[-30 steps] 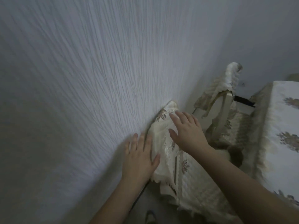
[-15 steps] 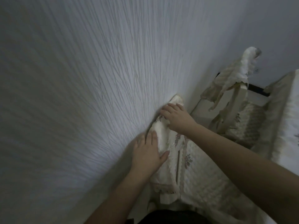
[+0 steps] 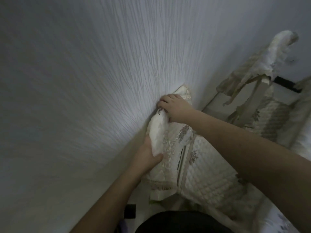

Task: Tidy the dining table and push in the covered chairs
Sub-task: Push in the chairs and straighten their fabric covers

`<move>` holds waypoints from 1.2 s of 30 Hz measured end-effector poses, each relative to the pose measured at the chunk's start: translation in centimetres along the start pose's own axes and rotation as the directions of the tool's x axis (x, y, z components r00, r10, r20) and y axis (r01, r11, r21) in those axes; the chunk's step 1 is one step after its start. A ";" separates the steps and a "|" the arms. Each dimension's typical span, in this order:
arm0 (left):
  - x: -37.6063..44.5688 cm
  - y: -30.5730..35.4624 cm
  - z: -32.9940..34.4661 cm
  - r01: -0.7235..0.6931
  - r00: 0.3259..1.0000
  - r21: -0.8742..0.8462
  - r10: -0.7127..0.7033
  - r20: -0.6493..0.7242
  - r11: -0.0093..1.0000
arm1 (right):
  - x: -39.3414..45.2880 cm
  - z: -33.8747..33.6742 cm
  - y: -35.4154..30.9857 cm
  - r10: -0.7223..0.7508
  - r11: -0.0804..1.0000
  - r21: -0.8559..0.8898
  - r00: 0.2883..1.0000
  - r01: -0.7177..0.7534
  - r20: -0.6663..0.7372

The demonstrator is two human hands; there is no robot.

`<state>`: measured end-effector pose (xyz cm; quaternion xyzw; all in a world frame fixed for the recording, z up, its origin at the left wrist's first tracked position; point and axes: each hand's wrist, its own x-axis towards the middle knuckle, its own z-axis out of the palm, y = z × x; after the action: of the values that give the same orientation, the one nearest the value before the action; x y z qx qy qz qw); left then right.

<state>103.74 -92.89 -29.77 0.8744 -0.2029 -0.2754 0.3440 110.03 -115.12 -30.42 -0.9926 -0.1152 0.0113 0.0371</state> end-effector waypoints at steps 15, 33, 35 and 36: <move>0.1 1.3 2.4 -0.127 0.992 -0.063 0.126 -0.022 0.990 | -3.3 -1.5 2.8 0.069 0.995 0.073 0.997 -0.071 0.020; 2.8 3.6 4.6 -0.197 0.979 -0.058 0.199 0.047 0.979 | -5.7 -2.2 5.9 0.234 0.972 -0.009 0.971 -0.234 0.045; 3.5 4.1 4.9 -0.196 0.978 -0.054 0.199 0.065 0.979 | -6.0 -2.3 6.6 0.257 0.966 -0.006 0.965 -0.257 0.054; 3.8 4.4 5.1 -0.200 0.977 -0.053 0.203 0.070 0.978 | -6.1 -2.4 7.1 0.269 0.963 -0.003 0.961 -0.269 0.061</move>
<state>102.77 -100.49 -31.05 0.8304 -0.2968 -0.2762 0.3821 105.74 -123.55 -28.43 -0.9981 0.0197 0.0468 0.0342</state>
